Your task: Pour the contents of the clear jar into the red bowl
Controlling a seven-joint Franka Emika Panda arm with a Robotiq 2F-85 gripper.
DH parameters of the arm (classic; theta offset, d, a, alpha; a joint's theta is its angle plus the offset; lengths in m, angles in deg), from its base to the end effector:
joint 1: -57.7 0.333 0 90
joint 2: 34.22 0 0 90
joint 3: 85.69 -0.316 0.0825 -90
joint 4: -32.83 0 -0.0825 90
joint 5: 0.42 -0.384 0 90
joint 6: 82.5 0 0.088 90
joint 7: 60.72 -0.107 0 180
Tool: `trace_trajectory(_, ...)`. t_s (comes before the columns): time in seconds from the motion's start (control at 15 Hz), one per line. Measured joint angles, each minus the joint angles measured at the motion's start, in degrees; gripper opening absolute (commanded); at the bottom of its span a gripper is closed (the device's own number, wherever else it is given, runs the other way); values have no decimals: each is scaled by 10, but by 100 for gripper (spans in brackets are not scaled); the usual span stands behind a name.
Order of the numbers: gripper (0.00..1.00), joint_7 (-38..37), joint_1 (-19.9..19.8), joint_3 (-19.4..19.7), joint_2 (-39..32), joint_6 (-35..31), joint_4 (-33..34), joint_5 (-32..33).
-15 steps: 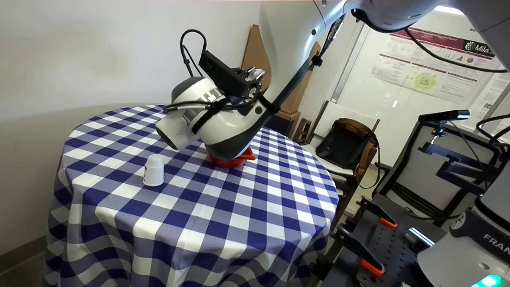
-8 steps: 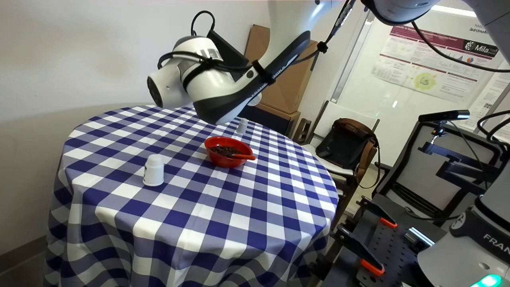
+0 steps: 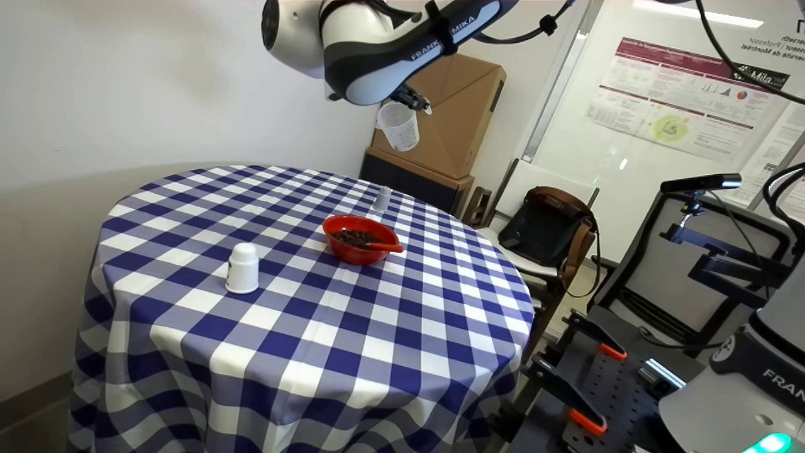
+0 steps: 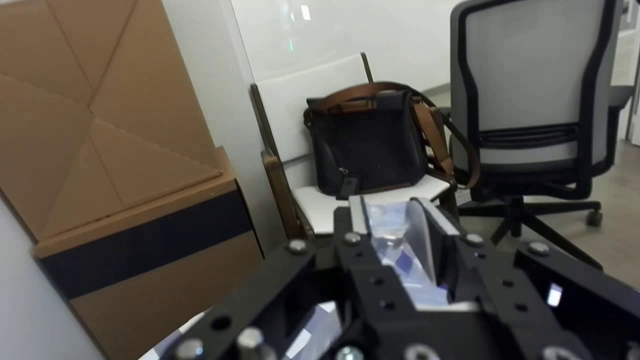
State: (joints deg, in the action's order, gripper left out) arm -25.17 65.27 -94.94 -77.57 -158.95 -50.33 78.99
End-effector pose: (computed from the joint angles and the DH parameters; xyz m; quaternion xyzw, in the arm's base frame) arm 0.6781 0.0519 0.2807 0.6033 0.4380 -0.4185 0.5187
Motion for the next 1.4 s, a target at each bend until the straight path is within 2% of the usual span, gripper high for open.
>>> trace_trajectory(0.33, 7, 65, -66, 3, 35, -104, 0, -98)
trace_trajectory(0.73, 7, 148, -130, 10, 28, -213, -3, -242)
trace_trajectory(1.2, 7, 245, -152, 27, -11, -214, 1, -438)
trace_trajectory(1.4, 7, 253, -152, 48, -19, -198, 9, -490)
